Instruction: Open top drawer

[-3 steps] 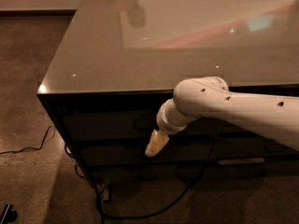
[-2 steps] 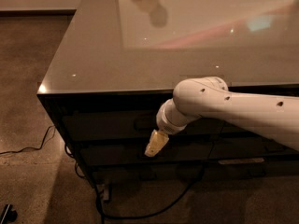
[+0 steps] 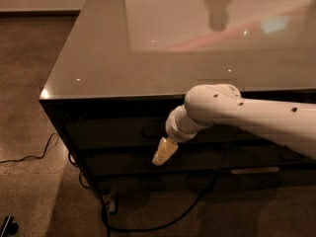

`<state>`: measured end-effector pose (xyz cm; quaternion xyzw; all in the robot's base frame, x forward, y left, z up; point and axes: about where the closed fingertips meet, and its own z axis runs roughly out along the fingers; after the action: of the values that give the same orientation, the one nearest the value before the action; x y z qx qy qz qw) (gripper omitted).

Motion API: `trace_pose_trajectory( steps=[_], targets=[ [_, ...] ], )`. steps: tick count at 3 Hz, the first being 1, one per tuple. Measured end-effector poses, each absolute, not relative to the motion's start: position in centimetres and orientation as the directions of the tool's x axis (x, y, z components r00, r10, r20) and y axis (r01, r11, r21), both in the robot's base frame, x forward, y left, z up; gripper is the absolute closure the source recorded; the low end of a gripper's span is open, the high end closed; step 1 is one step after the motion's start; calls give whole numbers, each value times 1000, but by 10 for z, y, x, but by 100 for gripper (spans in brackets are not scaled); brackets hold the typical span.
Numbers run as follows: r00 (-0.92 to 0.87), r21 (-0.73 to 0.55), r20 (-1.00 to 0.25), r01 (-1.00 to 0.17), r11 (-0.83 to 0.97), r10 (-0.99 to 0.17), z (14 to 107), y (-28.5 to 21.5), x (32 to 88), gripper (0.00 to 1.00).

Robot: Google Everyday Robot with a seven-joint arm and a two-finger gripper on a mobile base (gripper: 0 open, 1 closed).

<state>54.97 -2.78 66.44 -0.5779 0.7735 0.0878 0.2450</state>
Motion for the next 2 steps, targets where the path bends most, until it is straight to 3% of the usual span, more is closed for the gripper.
trace_pose_trajectory(
  steps=[2],
  targets=[
    [-218, -162, -488, -929, 334, -845, 659, -24, 573, 0]
  ],
)
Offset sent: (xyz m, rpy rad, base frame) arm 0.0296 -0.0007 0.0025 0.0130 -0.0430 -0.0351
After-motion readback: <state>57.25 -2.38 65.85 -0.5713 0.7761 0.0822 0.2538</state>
